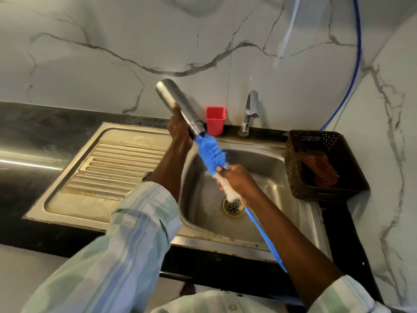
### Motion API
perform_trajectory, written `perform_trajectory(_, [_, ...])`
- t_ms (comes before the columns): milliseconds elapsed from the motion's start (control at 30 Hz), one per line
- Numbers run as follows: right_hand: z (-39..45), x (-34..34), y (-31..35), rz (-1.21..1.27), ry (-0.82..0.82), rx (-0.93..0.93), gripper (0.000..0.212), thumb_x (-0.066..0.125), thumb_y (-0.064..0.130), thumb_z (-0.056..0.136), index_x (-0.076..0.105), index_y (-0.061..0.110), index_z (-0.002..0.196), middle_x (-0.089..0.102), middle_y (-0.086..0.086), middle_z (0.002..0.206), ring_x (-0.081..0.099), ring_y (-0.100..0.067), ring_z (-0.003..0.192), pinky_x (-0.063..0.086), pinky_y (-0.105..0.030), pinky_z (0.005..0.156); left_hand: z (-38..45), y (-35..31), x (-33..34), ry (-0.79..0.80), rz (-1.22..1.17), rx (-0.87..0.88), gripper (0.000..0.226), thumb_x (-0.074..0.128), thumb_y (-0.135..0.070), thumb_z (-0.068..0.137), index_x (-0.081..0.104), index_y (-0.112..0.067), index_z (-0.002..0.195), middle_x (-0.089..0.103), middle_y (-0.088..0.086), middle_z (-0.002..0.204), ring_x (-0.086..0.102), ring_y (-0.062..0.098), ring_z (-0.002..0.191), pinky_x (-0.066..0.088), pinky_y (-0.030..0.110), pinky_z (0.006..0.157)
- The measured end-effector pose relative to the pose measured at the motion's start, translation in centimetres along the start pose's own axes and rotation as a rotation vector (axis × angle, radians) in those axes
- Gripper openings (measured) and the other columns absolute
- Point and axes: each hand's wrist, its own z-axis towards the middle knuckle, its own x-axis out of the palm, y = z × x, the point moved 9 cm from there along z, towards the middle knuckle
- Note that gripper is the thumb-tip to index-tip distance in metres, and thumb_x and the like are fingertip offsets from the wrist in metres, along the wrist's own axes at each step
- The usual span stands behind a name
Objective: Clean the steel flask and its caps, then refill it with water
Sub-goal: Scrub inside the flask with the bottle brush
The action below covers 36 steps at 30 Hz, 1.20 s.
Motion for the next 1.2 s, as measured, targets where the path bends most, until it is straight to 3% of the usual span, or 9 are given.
perform_trajectory(233, [1.2,-1.4,1.9,0.018,-0.054,-0.079,0.015,0.059,0.023,0.097,0.067,0.011,0.092,0.065,-0.009,0.071,0.057,-0.020,0.058,0.047,-0.033,0.059,-1.2,-1.1,0.8,0.215,0.020,-0.087,0.049,0.059,-0.045,0.096,0.059,-0.002,0.119,0.067,0.015,0.091,0.068,0.027,0.074,0.059,0.038,0.067])
perform_trajectory(433, [1.9,-3.6,5.5,-0.170,-0.213,-0.340,0.005,0.064,0.039,0.089,0.066,0.035,0.091,0.067,0.004,0.075,0.062,-0.020,0.063,0.057,-0.043,0.061,-5.4,3.0,0.1,0.407,0.009,-0.324,0.049,0.061,-0.039,0.094,0.053,-0.005,0.129,0.068,0.012,0.094,0.068,0.023,0.074,0.059,0.035,0.069])
perform_trajectory(500, [0.9,-3.8,6.8,-0.309,-0.272,-0.465,0.014,0.062,0.041,0.092,0.067,0.038,0.104,0.068,0.011,0.087,0.065,-0.018,0.078,0.055,-0.036,0.067,-6.5,3.5,-0.1,0.456,-0.057,-0.370,0.046,0.063,-0.035,0.092,0.053,-0.006,0.126,0.068,0.013,0.095,0.067,0.025,0.076,0.059,0.037,0.072])
perform_trajectory(600, [0.1,-3.4,7.3,-0.477,-0.329,-0.534,0.034,0.058,0.038,0.095,0.062,0.024,0.126,0.069,0.001,0.112,0.063,-0.017,0.100,0.045,-0.024,0.078,-8.0,4.0,-0.4,0.529,-0.134,-0.452,0.039,0.059,-0.028,0.090,0.057,-0.004,0.120,0.068,0.014,0.097,0.069,0.027,0.079,0.061,0.037,0.074])
perform_trajectory(700, [-0.6,-2.0,6.8,-0.733,-0.312,-0.622,0.050,0.045,0.051,0.094,0.047,0.028,0.139,0.063,-0.003,0.122,0.061,-0.023,0.106,0.051,-0.038,0.085,-8.8,4.7,-0.9,0.574,-0.093,-0.444,0.041,0.067,-0.028,0.083,0.063,-0.003,0.116,0.071,0.014,0.100,0.071,0.025,0.080,0.061,0.036,0.071])
perform_trajectory(800, [-2.4,0.2,5.8,-0.938,-0.282,-0.750,0.058,0.034,0.050,0.093,0.037,0.025,0.145,0.058,-0.002,0.118,0.060,-0.026,0.102,0.053,-0.042,0.078,-9.7,5.1,-1.0,0.606,-0.101,-0.459,0.038,0.056,-0.041,0.092,0.069,-0.005,0.096,0.072,0.013,0.089,0.071,0.025,0.077,0.061,0.036,0.066])
perform_trajectory(900, [-2.9,0.8,5.7,-1.064,-0.301,-0.804,0.054,0.028,0.046,0.098,0.039,0.021,0.144,0.059,-0.006,0.113,0.063,-0.032,0.093,0.054,-0.046,0.071,-10.1,6.2,-1.4,0.638,-0.075,-0.514,0.046,0.036,-0.044,0.103,0.059,-0.005,0.108,0.067,0.015,0.097,0.068,0.026,0.079,0.059,0.038,0.063])
perform_trajectory(1067, [-0.2,-3.8,6.2,-0.927,-0.459,-0.575,0.041,0.036,0.035,0.104,0.048,0.016,0.138,0.061,-0.013,0.117,0.061,-0.028,0.097,0.044,-0.032,0.071,-10.9,7.8,-3.3,0.597,0.125,-0.563,0.052,0.055,-0.040,0.092,0.053,-0.004,0.130,0.064,0.021,0.106,0.065,0.034,0.082,0.061,0.043,0.065])
perform_trajectory(1200, [-3.8,0.7,3.5,-1.124,-0.329,-0.772,0.048,0.035,0.041,0.100,0.058,0.011,0.128,0.062,-0.011,0.096,0.063,-0.034,0.074,0.051,-0.040,0.054,-10.8,7.8,-4.0,0.577,0.117,-0.531,0.046,0.056,-0.039,0.087,0.058,-0.003,0.117,0.069,0.016,0.098,0.068,0.028,0.080,0.060,0.041,0.070])
